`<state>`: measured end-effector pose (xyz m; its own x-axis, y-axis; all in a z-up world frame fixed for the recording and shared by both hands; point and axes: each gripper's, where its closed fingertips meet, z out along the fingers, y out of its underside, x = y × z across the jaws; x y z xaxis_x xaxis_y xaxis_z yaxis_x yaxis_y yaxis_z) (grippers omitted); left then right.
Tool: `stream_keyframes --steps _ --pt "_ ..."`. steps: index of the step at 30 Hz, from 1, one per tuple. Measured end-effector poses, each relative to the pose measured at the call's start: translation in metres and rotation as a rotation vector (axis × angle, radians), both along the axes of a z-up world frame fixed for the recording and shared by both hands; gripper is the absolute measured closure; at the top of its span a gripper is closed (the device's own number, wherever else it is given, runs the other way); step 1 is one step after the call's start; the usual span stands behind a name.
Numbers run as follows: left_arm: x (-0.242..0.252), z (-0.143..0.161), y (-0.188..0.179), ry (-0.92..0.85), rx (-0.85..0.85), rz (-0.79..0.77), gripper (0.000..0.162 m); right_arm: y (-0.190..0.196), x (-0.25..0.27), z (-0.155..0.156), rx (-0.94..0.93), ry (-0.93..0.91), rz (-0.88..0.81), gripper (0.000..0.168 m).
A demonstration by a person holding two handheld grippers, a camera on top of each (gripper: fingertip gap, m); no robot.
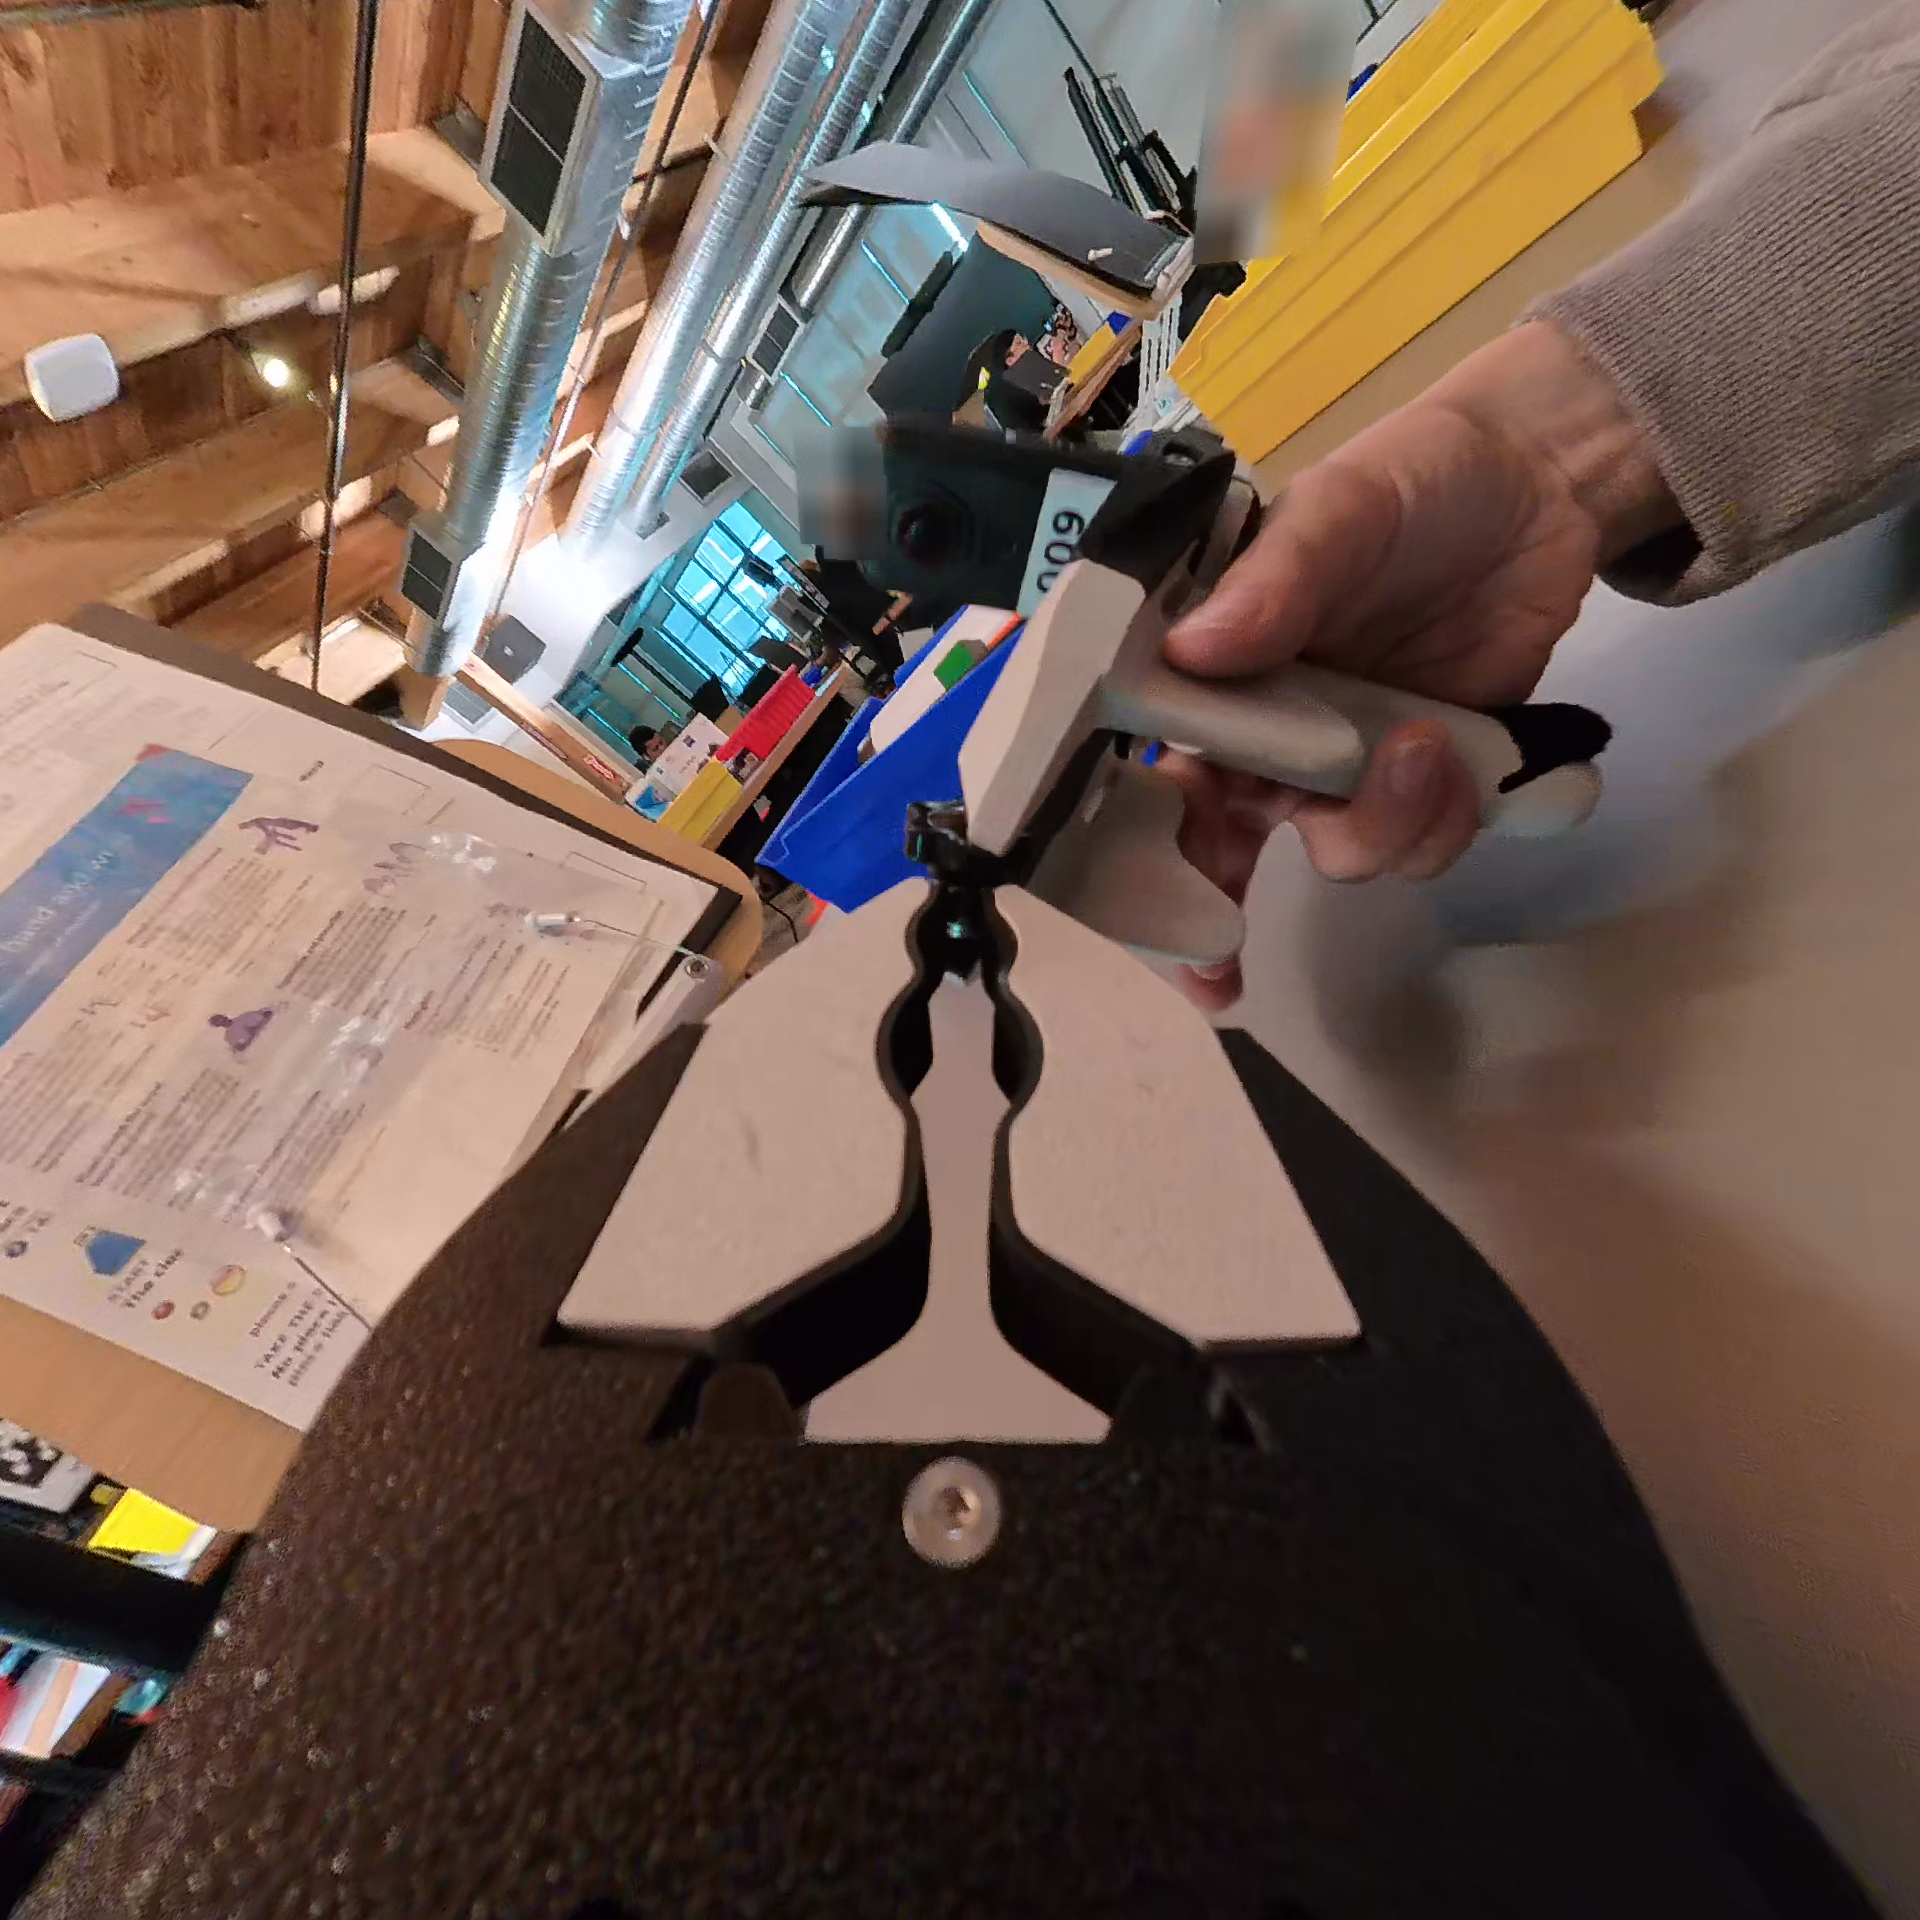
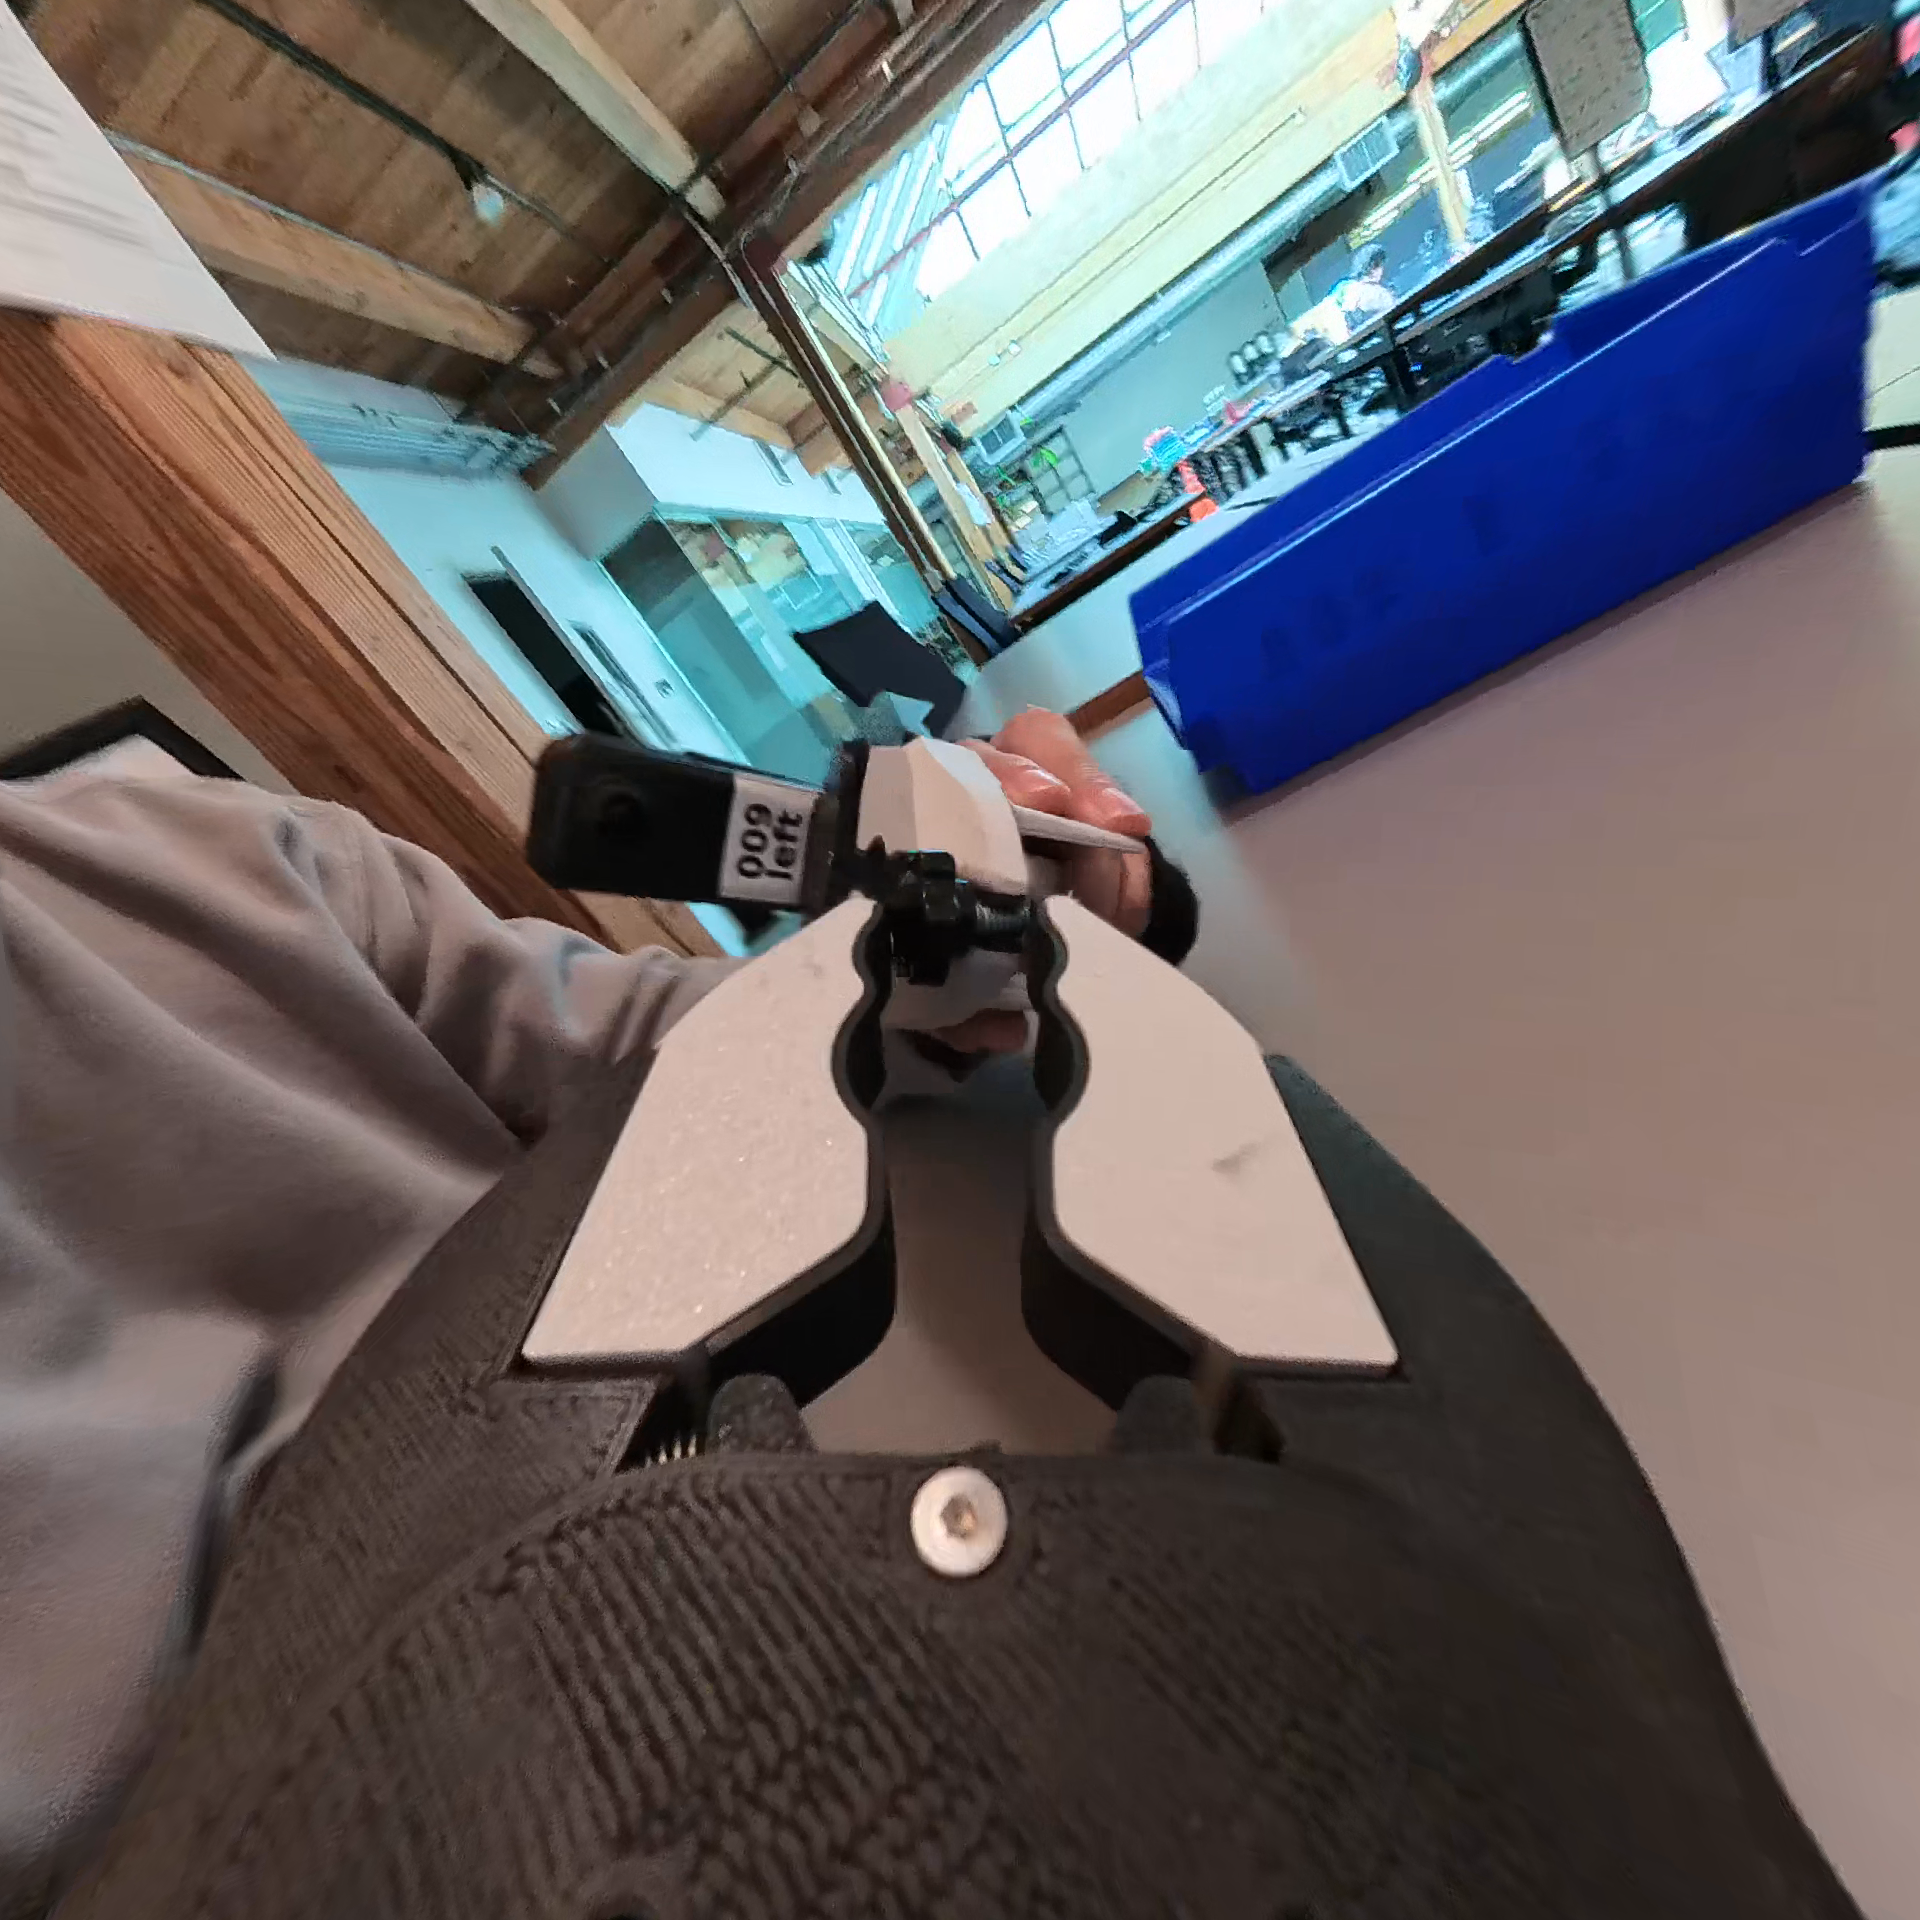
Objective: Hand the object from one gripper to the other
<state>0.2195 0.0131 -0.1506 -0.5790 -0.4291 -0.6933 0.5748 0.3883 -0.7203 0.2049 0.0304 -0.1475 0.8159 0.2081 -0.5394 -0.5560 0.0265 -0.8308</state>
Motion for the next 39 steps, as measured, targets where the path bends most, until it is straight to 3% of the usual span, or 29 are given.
stream_keyframes --steps 3,6,10,12,16,19,21,25,30,34,39 --pt "0.004 -0.005 0.000 0.055 -0.014 0.011 0.155 0.000 0.005 -0.004 -0.052 -0.111 -0.064 0.143" --pt "0.009 -0.007 0.002 0.083 -0.028 0.044 0.141 -0.005 0.017 0.001 -0.081 -0.246 -0.178 0.143" --pt "0.015 -0.002 0.009 0.090 -0.081 0.090 0.132 -0.025 0.048 0.005 -0.228 -0.539 -0.450 0.143" --pt "0.017 0.000 0.011 0.132 -0.124 0.088 0.130 -0.042 0.060 0.024 -0.235 -0.649 -0.600 0.143" --pt "0.018 0.009 0.017 0.265 -0.277 0.043 0.122 -0.128 0.106 0.060 -0.379 -0.812 -1.112 0.143" --pt "0.020 0.019 0.023 0.413 -0.436 -0.023 0.107 -0.217 0.134 0.055 -0.678 -0.831 -1.426 0.143" --pt "0.023 0.026 0.029 0.515 -0.552 -0.063 0.096 -0.263 0.143 0.046 -0.827 -0.802 -1.528 0.143" --pt "0.033 0.028 0.041 0.682 -0.696 -0.095 0.082 -0.324 0.153 0.024 -1.095 -0.777 -1.604 0.143" --pt "0.040 0.017 0.042 0.705 -0.663 -0.039 0.082 -0.372 0.160 0.012 -1.339 -0.812 -1.646 0.143" --pt "0.041 0.011 0.038 0.711 -0.629 -0.021 0.083 -0.407 0.171 -0.005 -1.323 -0.700 -1.629 0.143" --pt "0.042 0.007 0.037 0.730 -0.632 -0.027 0.085 -0.410 0.181 -0.034 -1.263 -0.548 -1.491 0.143"
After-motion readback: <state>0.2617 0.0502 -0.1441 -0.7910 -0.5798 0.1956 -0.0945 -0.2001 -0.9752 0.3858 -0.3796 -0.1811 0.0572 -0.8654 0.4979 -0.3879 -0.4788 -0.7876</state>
